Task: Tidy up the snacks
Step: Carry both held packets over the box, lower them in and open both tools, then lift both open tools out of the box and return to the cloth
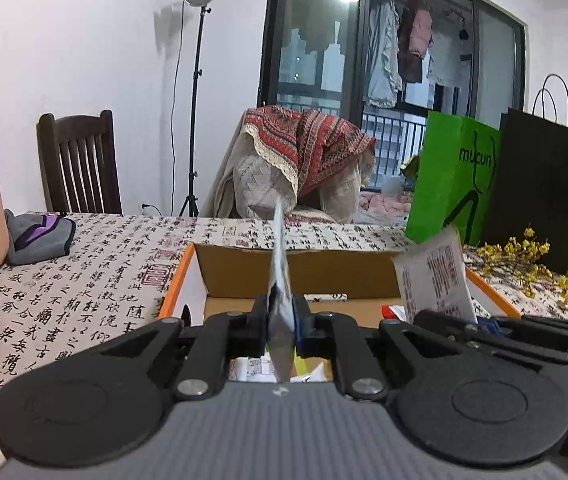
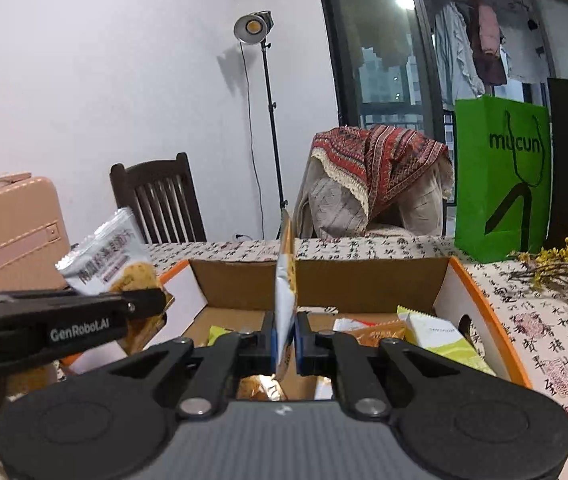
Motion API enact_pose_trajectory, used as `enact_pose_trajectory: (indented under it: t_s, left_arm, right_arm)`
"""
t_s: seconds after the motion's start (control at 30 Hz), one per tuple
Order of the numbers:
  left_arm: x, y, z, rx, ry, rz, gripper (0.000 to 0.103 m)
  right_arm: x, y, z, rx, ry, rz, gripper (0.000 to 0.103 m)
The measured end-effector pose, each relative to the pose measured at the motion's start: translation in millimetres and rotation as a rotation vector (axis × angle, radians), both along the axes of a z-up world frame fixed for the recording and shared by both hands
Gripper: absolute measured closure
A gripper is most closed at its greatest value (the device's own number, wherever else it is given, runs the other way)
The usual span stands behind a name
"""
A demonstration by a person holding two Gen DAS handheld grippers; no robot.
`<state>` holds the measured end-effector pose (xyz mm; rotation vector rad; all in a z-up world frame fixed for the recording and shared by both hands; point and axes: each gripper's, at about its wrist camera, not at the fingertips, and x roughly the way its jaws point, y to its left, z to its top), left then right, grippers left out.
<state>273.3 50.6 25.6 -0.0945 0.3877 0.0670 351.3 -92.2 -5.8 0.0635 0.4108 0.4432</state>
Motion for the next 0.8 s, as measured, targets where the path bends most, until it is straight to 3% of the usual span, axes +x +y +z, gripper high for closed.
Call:
enact_pose_trajectory:
  t_s: [0.1,0.13,0.17,0.23,0.33,0.47,0.8]
  left_arm:
    - [-3,2,2,-0.009,-0.018,0.002,0.081]
    - [-3,3,2,-0.016,-0.02,-0.001,0.066]
    - [-4,4,2,-0.022,-0.024,0.006,0.045]
    - [-8,5,5,-0.017,-0.048,0.032,0.027]
    - [-16,8,10,-0.028,-0.086,0.055,0.002]
    - [-23,8,16,-0.027,-0.118,0.077,0.0]
    - [-26,7,20,-0.02,-0.097,0.094,0.0]
  right_arm:
    - [0,-3,2,0.005,-0.001,-0.014,0.091]
    - [-1,-4,3,0.001,-0.003,-0.022,0.087]
    - [-1,-5,3,0.003,-0.004,-0.024,0.082]
    - [-2,-6,3,-0.002,-0.007,-0.043,0.043]
    - [-4,-9,5,0.002,-0.023,-0.054,0.013]
    - [-2,-16,6,0.022,-0.01,-0.082,0.0]
    - [2,-18,6,0.003,-0.002,-0.099,0.0]
